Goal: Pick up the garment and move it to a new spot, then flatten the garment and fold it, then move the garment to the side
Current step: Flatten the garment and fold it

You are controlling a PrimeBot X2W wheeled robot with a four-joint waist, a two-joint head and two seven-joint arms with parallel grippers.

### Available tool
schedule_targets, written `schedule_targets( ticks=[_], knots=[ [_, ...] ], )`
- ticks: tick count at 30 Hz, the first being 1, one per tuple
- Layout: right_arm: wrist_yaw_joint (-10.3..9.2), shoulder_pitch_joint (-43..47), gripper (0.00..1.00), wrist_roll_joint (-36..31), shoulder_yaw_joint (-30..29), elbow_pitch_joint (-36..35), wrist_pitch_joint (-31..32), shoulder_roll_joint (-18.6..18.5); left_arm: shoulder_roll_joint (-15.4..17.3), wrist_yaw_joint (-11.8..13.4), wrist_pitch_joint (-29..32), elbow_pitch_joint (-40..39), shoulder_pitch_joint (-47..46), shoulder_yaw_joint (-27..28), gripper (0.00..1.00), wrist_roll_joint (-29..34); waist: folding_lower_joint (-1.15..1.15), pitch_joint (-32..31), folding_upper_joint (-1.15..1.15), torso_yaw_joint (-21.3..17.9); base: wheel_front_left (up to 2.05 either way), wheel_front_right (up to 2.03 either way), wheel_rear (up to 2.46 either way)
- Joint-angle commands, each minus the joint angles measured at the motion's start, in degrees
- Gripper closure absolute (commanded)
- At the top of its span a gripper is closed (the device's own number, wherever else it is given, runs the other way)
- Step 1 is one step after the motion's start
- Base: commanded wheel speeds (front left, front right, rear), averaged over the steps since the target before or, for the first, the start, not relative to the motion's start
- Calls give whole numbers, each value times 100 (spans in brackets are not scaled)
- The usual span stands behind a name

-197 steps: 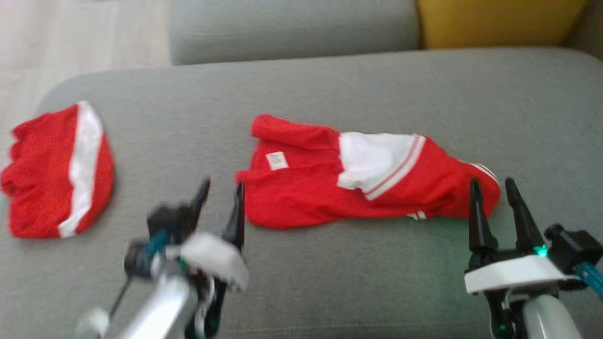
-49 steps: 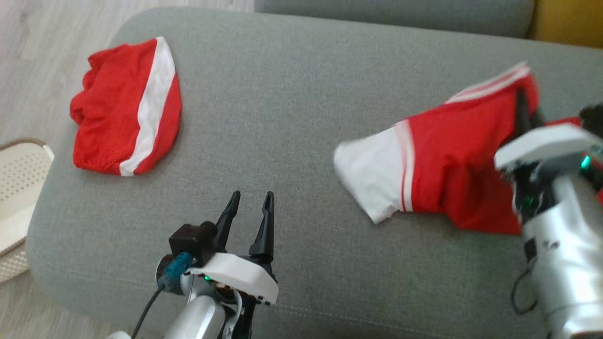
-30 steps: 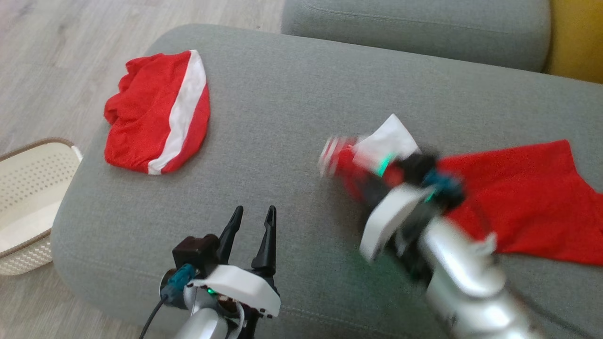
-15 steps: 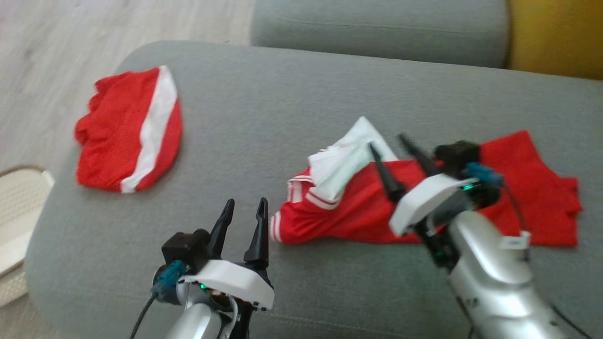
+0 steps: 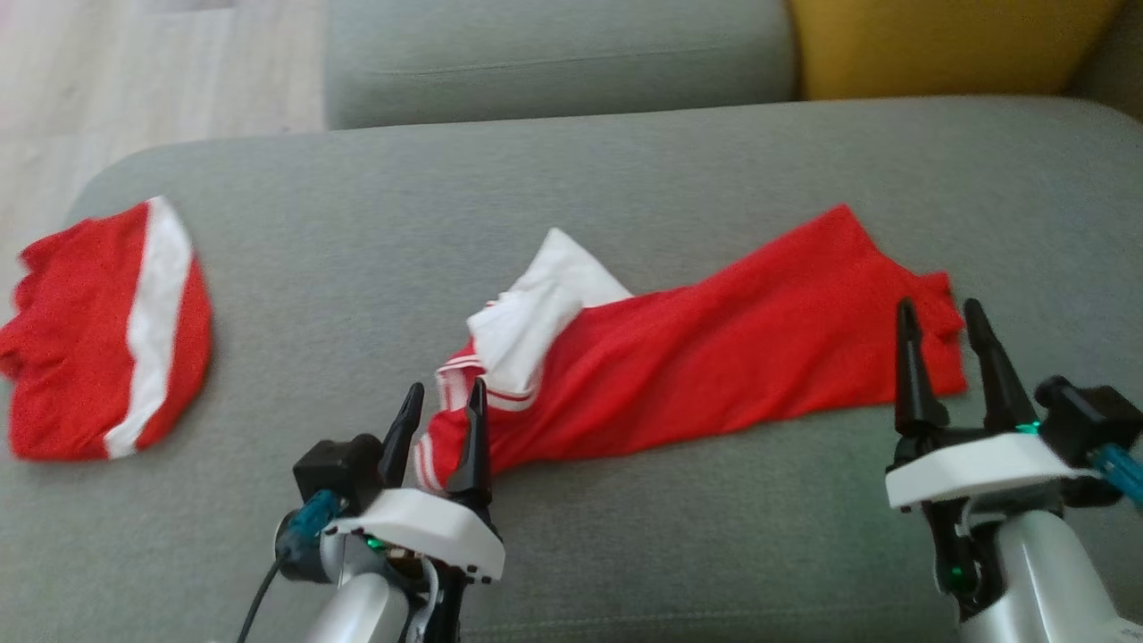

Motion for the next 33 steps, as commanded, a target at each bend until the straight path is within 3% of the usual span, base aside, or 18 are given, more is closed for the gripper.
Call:
schedule_targets(
  ticks=[1,10,19,24,30,31,32,33],
  knots=[
    [-4,-169,0,4,74,-371,-5,61,-13,29,-51,-100,-358,191,0,18,0,54,0,-224,0,0,0],
    [-4,-75,0,169,53,-854,195,80,-7,20,-16,578,-980,-41,0,303,0,225,0,-537,0,0,0],
    [-4,-128,0,340,268,-928,190,81,115,192,895,1840,-2440,-456,0,968,0,534,0,-871,0,0,0],
    [-4,-179,0,422,386,-850,110,81,192,118,1359,2611,-3090,-681,0,1209,0,671,0,-1052,0,0,0],
    [-4,-246,0,476,445,-763,47,81,238,107,1424,3131,-3377,-729,0,1255,0,738,0,-1166,0,0,0],
    [-4,-261,0,481,448,-753,39,81,245,86,1435,3214,-3406,-735,29,1248,0,752,0,-1179,0,0,0],
    [-4,-274,0,486,447,-744,30,81,248,70,1445,3294,-3432,-734,75,1235,0,759,0,-1188,0,0,0],
    [-4,-285,0,491,444,-737,23,82,250,59,1427,3356,-3459,-730,100,1222,0,769,0,-1195,0,0,0]
  ],
)
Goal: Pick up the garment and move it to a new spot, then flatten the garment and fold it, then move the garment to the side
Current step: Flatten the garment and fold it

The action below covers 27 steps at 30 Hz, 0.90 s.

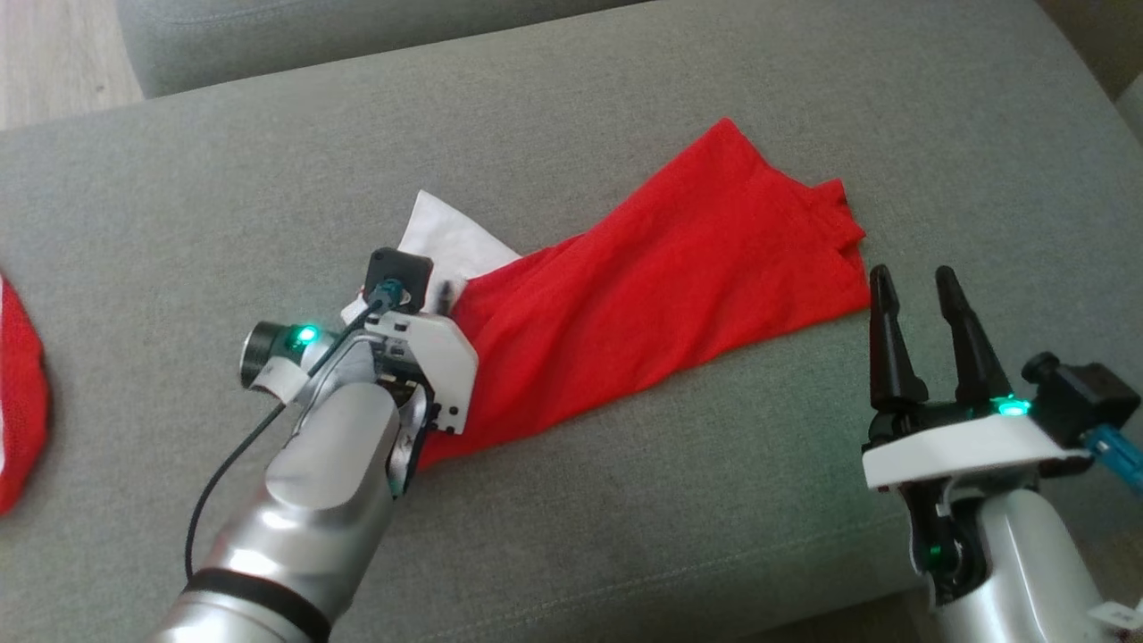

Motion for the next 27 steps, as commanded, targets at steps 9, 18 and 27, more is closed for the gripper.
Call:
schedule_targets(
  ticks=[9,18,27],
  knots=[
    [-4,-330,0,68,109,-60,-155,-12,110,164,-1115,-103,-638,478,100,-165,0,-68,0,79,0,0,0],
    [-4,-360,0,171,-224,88,-304,-12,204,394,-1496,-2228,-519,1380,100,-14,0,-376,0,405,0,0,0],
    [-4,-152,0,252,-381,232,-394,-12,140,312,-1498,-3639,1125,1905,100,43,0,-761,0,1011,0,0,0]
  ],
)
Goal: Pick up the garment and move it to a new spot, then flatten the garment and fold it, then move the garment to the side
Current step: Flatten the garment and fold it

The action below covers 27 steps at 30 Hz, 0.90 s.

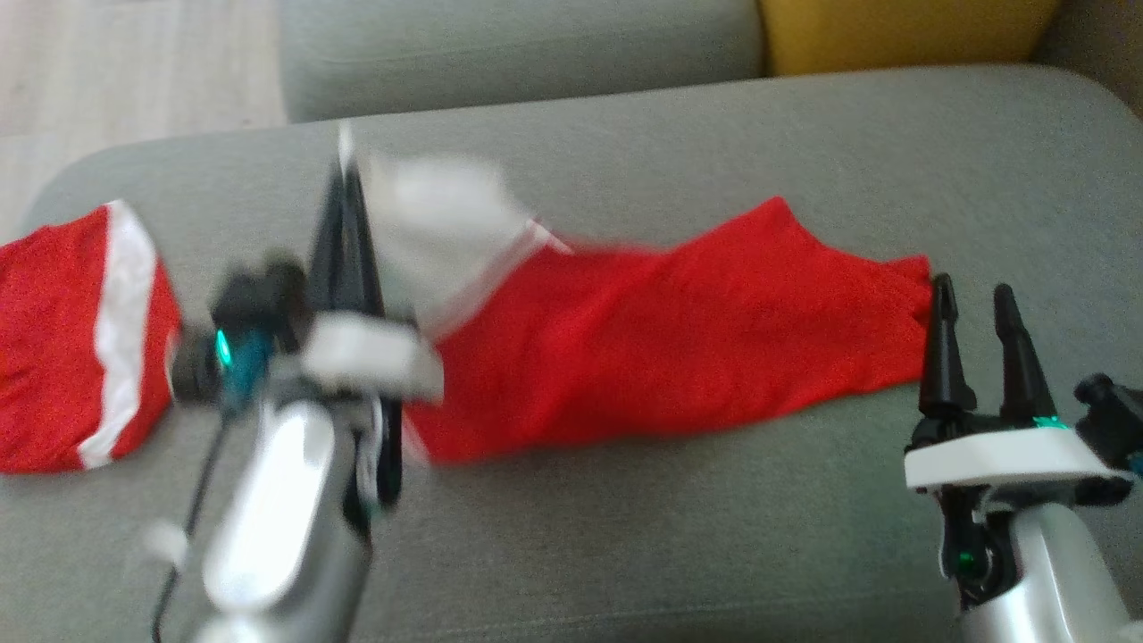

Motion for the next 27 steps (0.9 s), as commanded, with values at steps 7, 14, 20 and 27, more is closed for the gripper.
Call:
schedule_targets(
  ticks=[7,14,20,27],
  knots=[
    [-4,4,0,9,27,-97,-89,-14,165,-135,-29,189,1184,92,100,-150,0,-320,0,632,0,0,0],
    [-4,17,0,-28,32,-62,-42,-14,127,-168,-29,938,1578,33,100,-281,0,-397,0,861,0,0,0],
    [-4,27,0,-44,70,-35,13,-14,56,-145,-29,1333,1493,73,0,-341,0,-428,0,861,0,0,0],
    [-4,85,0,-116,20,-47,146,-14,-30,-169,-29,509,1502,291,0,-240,0,-381,0,853,0,0,0]
  ],
)
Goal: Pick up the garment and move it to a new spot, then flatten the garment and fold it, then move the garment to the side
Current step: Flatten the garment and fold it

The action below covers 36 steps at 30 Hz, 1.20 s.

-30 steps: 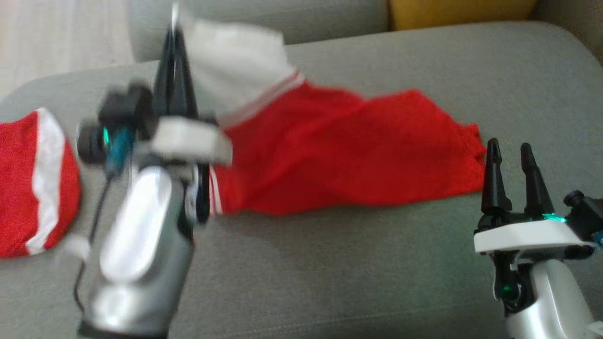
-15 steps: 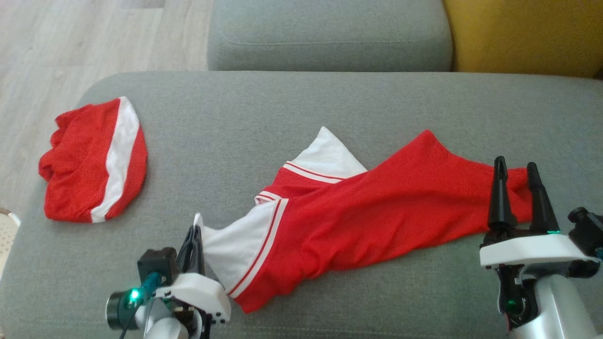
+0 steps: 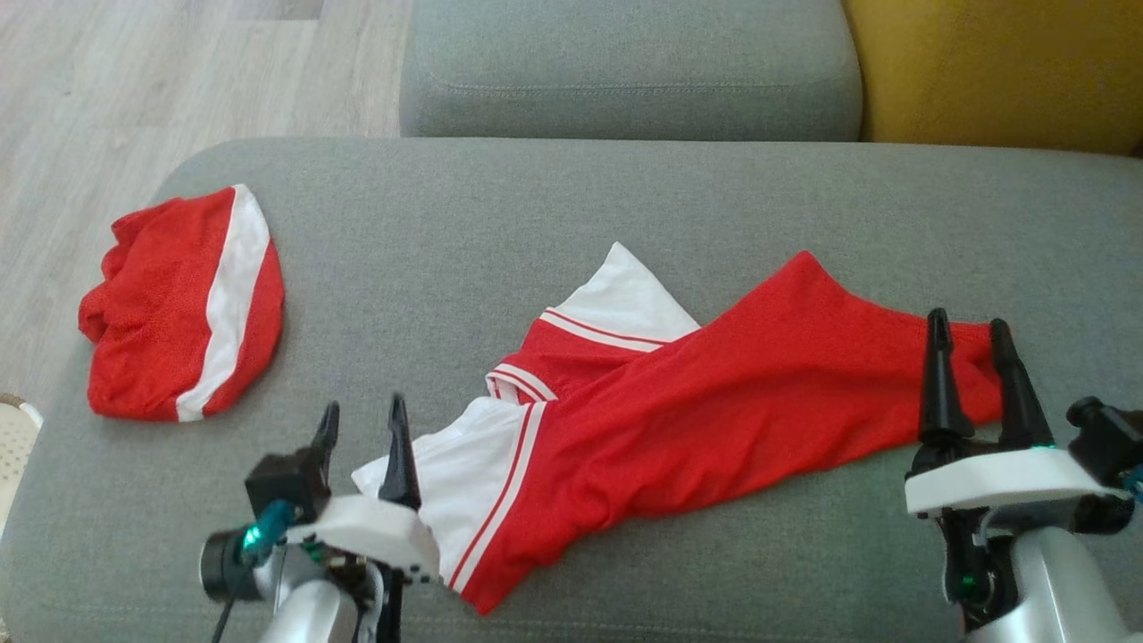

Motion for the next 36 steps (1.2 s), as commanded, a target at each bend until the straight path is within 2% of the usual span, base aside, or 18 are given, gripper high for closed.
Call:
schedule_targets(
  ticks=[1,8,11,13,21,27,36],
  knots=[
    [-4,-162,0,-76,106,-201,42,-21,-2,-14,-36,-346,-270,232,0,58,0,27,0,9,0,0,0],
    [-4,-702,0,-695,14,-44,652,-21,-56,-78,-36,-999,-55,-21,0,118,0,296,0,130,0,0,0],
    [-4,-1391,0,-930,-3,374,1281,-42,-63,-85,-36,-1150,-143,-338,0,-27,0,609,0,274,0,0,0],
    [-4,-1573,0,-921,0,517,1434,-78,-64,-68,-36,-1177,-187,-419,0,-76,0,689,0,320,0,0,0],
    [-4,-2898,0,-894,7,2049,2456,-765,-65,69,-36,-1274,-570,-901,0,-262,0,1254,0,732,0,0,0],
    [-4,-3607,0,-947,249,3017,2699,-1167,-66,152,-36,-1299,-744,-1058,0,-362,0,1511,0,958,0,0,0],
    [-4,-4302,0,-878,736,4061,2843,-1504,-66,237,-36,-1371,-872,-1226,0,-495,0,1767,0,1137,0,0,0]
  ],
)
